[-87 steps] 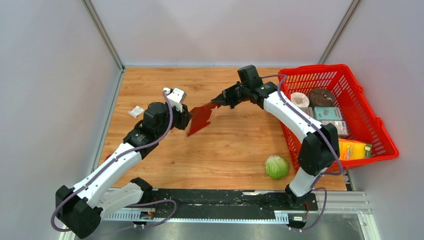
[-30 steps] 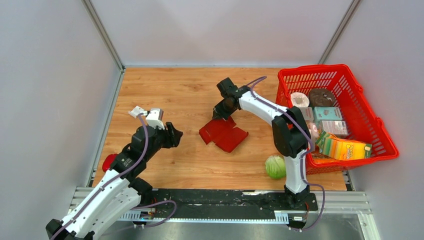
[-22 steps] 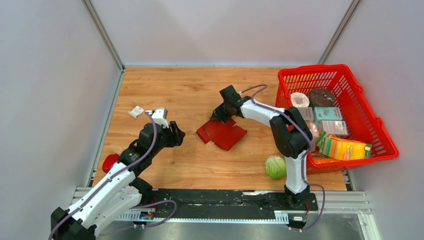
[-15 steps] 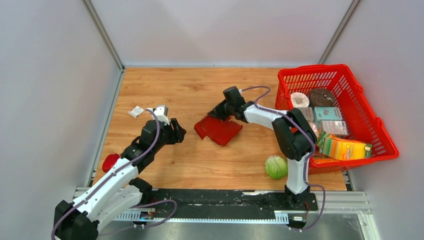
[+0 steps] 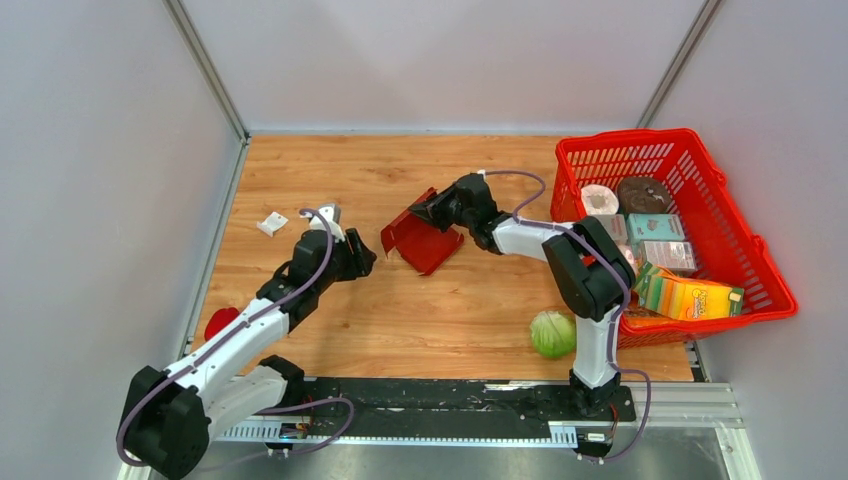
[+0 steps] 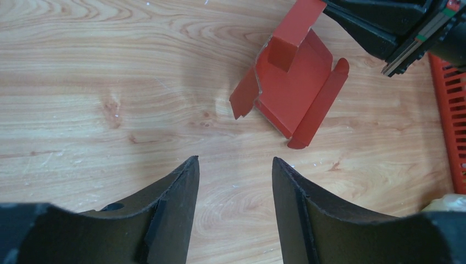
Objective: Fold the paper box
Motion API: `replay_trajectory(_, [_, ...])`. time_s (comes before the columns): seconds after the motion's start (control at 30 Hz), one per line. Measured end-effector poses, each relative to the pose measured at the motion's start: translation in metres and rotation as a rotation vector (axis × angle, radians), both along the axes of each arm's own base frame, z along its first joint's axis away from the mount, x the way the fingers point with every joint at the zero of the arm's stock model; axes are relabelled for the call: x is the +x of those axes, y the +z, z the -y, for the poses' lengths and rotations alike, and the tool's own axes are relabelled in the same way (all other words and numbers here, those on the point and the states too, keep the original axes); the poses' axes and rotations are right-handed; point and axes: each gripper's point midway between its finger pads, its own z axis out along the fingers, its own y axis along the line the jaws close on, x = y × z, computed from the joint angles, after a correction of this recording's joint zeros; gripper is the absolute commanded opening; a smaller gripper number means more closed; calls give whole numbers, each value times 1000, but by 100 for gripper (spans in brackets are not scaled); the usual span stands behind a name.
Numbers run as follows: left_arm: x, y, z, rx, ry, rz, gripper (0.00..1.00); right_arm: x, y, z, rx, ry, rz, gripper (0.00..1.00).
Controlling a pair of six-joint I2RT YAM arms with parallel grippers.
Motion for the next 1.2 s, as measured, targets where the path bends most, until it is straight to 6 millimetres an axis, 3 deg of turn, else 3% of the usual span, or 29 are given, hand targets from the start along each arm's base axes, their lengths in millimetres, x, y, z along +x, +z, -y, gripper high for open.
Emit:
replay_trajectory(0.07, [3, -3, 2, -5, 5, -6, 58, -2, -2, 1, 15, 0, 22, 0])
replay_trajectory(0.2, [9, -7, 5, -15, 11, -9, 48, -6, -8, 6, 37, -1, 53, 0])
replay_trajectory(0.5, [15, -27, 11, -40, 30, -48, 43, -14, -13, 16, 83, 3, 113, 0])
replay_trajectory(0.77, [21, -60, 7, -40, 100, -146, 39, -16, -10, 19, 120, -2, 117, 0])
replay_trajectory(0.9, [28, -81, 4, -38, 134, -227, 31, -15, -10, 20, 130, -9, 102, 0])
replay_trajectory(1.1, [69, -80, 44, -127, 25, -269, 32, -14, -9, 21, 152, -18, 79, 0])
replay_trajectory(1.2, [71, -82, 56, -160, -26, -279, 31, -14, -9, 21, 155, -21, 73, 0])
